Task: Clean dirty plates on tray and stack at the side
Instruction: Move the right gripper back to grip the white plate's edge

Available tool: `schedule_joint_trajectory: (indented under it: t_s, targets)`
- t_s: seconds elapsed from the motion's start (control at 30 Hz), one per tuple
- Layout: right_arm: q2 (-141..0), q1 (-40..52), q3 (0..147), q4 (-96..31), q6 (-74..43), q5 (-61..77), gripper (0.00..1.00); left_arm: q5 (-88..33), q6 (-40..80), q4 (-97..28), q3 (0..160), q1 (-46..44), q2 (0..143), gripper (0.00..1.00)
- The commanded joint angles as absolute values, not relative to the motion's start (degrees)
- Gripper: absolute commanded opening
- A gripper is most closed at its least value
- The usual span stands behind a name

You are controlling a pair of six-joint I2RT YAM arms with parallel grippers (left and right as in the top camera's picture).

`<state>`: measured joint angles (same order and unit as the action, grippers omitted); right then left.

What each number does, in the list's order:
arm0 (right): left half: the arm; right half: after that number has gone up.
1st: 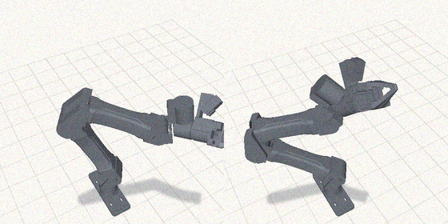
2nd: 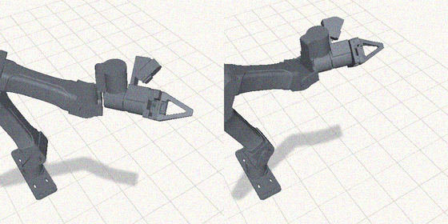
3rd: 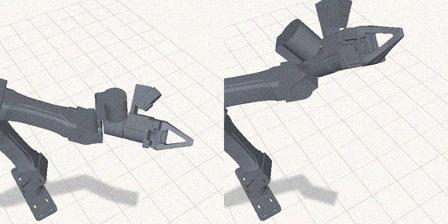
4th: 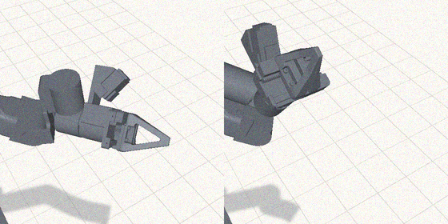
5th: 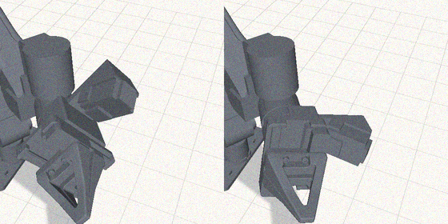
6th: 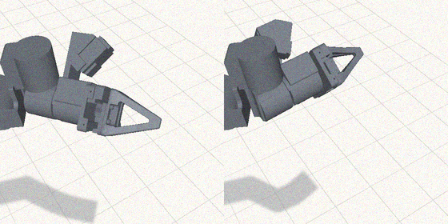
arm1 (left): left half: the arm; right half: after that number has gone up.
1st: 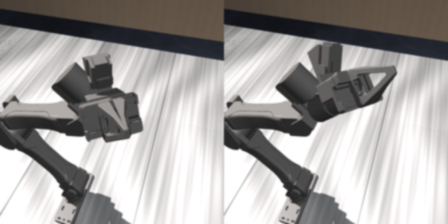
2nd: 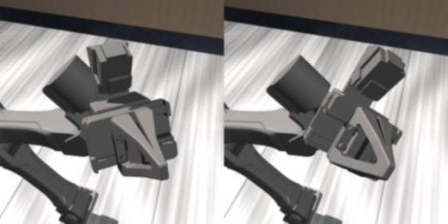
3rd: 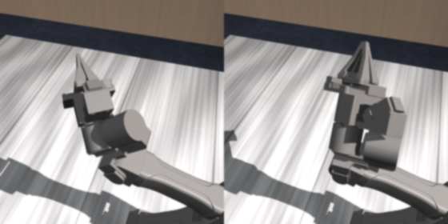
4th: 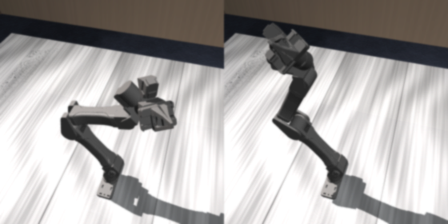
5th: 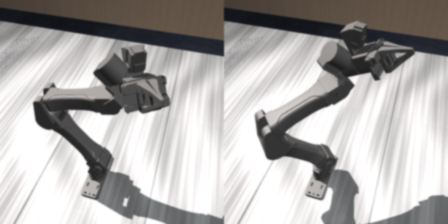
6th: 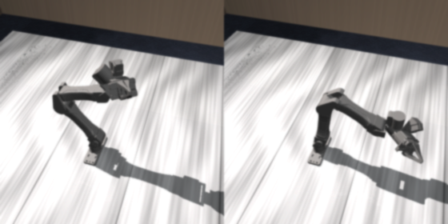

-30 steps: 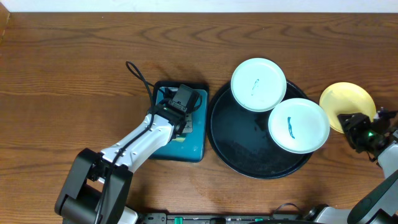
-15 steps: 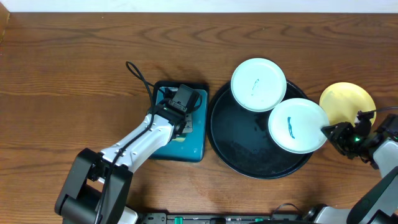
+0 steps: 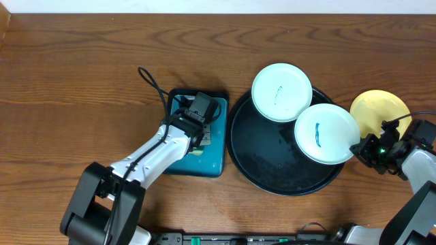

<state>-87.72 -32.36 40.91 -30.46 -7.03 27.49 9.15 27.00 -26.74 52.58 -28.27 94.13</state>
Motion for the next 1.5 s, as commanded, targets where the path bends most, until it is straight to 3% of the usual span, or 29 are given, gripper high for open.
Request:
schedule_joint_trajectory:
  t_s: [0.0, 0.4, 0.67, 0.97, 1.47]
  targets:
    - [-87.5, -32.0, 41.4, -31.0, -6.8, 30.0, 0.01, 9.5, 26.7, -26.7, 52.1, -28.0, 94.3, 0.08]
    - [-79.6, -26.8, 41.4, -31.1, -5.7, 36.3, 0.01, 9.5, 26.7, -26.7, 52.1, -28.0, 94.3, 0.08]
    - [-78.0, -9.0, 41.4, -32.4, -5.7, 20.1, 0.01, 9.5, 26.7, -26.7, 52.1, -28.0, 94.3, 0.08]
    - [-83.4, 3.1, 41.4, -32.5, -8.3, 11.6, 0.01, 9.5, 26.7, -26.7, 52.1, -28.0, 94.3, 0.08]
    - [-92.3, 5.6, 41.4, -29.1, -10.7, 10.5, 0.01, 9.4, 26.7, -26.7, 52.1, -28.0, 94.3, 0.07]
